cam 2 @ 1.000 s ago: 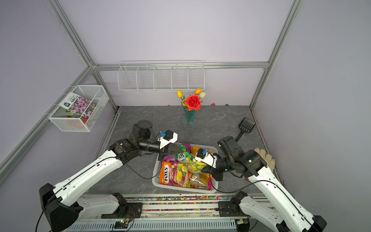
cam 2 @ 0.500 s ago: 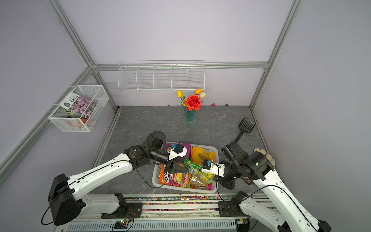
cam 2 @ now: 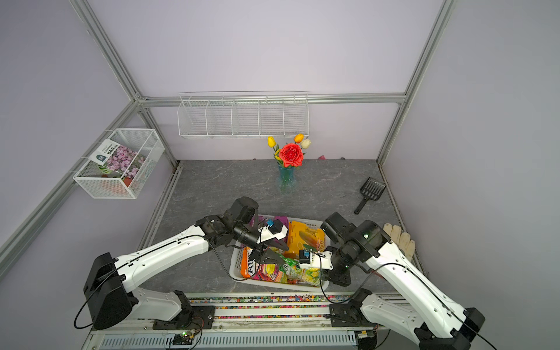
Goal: Put the candies in the basket
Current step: Place the candy in the basket.
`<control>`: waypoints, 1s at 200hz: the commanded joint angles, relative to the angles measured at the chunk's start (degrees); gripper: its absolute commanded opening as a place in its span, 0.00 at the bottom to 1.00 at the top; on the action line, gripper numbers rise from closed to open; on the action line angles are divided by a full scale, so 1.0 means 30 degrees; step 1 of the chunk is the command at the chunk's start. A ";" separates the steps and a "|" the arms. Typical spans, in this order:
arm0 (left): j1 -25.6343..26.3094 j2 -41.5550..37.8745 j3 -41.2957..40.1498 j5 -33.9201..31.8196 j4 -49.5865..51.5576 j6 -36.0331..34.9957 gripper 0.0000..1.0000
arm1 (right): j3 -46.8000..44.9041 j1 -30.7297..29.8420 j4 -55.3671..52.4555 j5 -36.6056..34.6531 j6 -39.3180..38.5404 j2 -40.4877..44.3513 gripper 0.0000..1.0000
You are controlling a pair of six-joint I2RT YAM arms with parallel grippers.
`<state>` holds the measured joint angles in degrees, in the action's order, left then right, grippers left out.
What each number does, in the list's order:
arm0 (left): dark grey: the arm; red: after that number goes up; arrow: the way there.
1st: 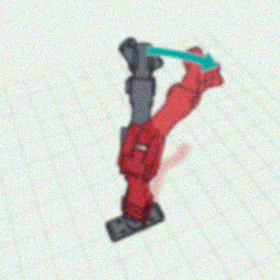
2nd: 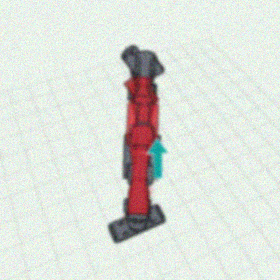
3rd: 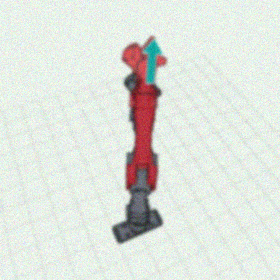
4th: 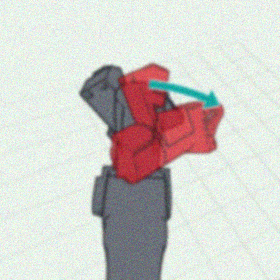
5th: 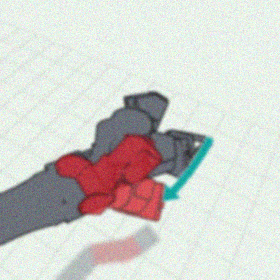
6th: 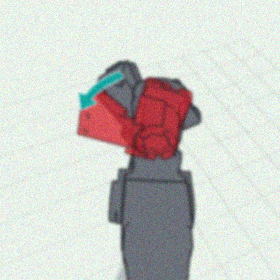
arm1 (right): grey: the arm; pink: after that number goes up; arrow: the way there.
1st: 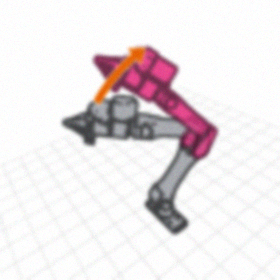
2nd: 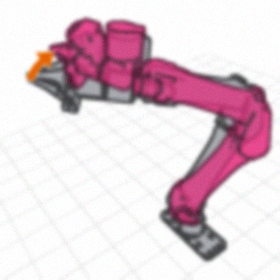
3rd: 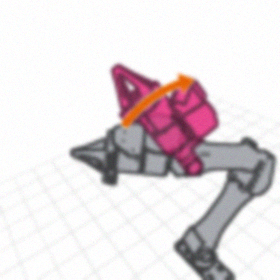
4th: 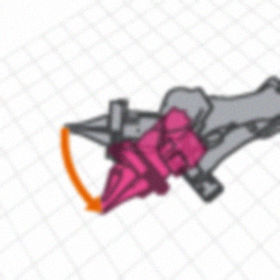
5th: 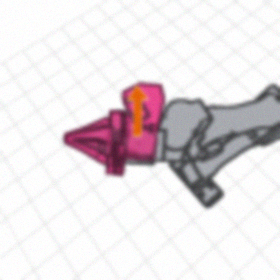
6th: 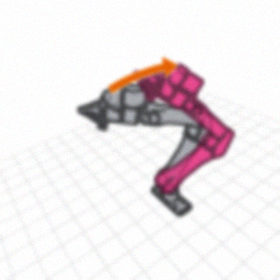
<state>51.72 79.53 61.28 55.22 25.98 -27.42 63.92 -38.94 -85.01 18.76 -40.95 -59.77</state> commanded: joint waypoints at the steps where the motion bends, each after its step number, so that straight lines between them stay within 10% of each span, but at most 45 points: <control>1: 0.0029 0.0110 0.0409 0.0120 0.1248 -0.1227 0.53 | -0.0345 -0.0025 0.0765 -0.0644 -0.0855 -0.1349 0.00; 80: -0.0042 -0.0200 -0.0562 -0.3689 0.0058 -0.0988 0.53 | 0.0340 0.1167 0.0966 -0.3414 -0.0827 -0.4335 0.10; 200: -0.0689 0.0259 -0.0535 -0.4942 -0.1833 -0.1419 0.54 | 0.3903 0.1861 0.0012 -0.2708 0.0591 -0.2005 0.62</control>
<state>49.82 78.06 59.16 39.88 21.78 -29.78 72.55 -33.69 -82.56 5.72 -39.44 -69.25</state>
